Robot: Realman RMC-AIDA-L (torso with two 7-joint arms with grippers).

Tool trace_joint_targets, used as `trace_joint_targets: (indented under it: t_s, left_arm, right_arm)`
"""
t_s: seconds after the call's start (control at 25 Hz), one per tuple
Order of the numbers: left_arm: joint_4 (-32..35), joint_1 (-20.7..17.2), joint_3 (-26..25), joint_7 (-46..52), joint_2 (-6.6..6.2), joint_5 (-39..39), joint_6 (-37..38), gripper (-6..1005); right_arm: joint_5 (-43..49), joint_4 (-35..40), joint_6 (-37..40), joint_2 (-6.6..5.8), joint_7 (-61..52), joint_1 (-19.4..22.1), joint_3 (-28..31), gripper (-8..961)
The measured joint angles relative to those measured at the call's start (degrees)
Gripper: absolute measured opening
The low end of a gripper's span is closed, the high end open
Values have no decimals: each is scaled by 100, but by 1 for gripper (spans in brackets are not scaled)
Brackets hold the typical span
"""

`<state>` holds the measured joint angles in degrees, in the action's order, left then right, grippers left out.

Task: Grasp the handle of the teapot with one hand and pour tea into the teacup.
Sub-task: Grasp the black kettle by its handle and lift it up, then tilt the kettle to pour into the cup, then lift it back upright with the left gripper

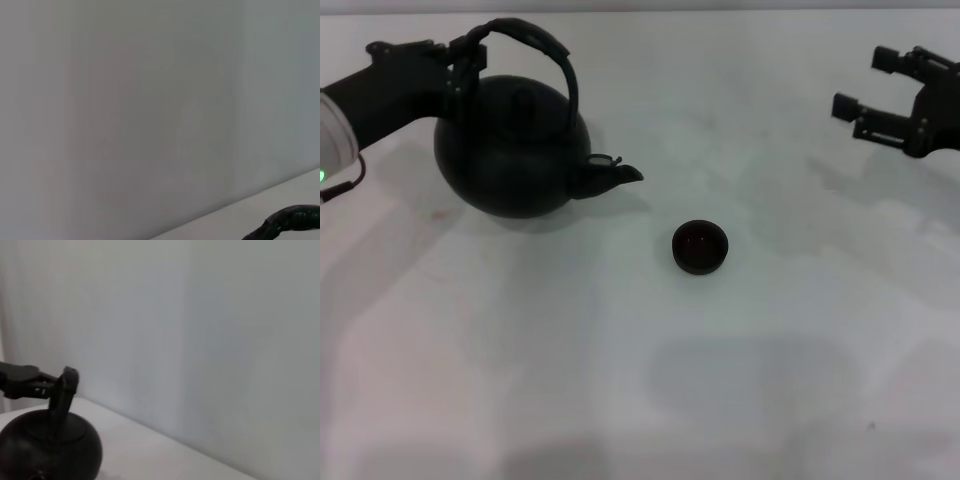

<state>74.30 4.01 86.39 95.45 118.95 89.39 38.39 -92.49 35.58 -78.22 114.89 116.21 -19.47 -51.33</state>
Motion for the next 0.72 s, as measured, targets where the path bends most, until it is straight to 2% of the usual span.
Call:
trace_joint_targets:
  t_s: [0.44, 0.72]
  left_arm:
    - [603, 128, 205, 1276, 0, 1559, 14, 128]
    - [905, 358, 478, 2493, -7, 3022, 48, 128]
  right_arm:
    - [-427, -242, -16, -2, -49, 5, 680, 868]
    - [-508, -296, 8, -2, -79, 5, 772, 868]
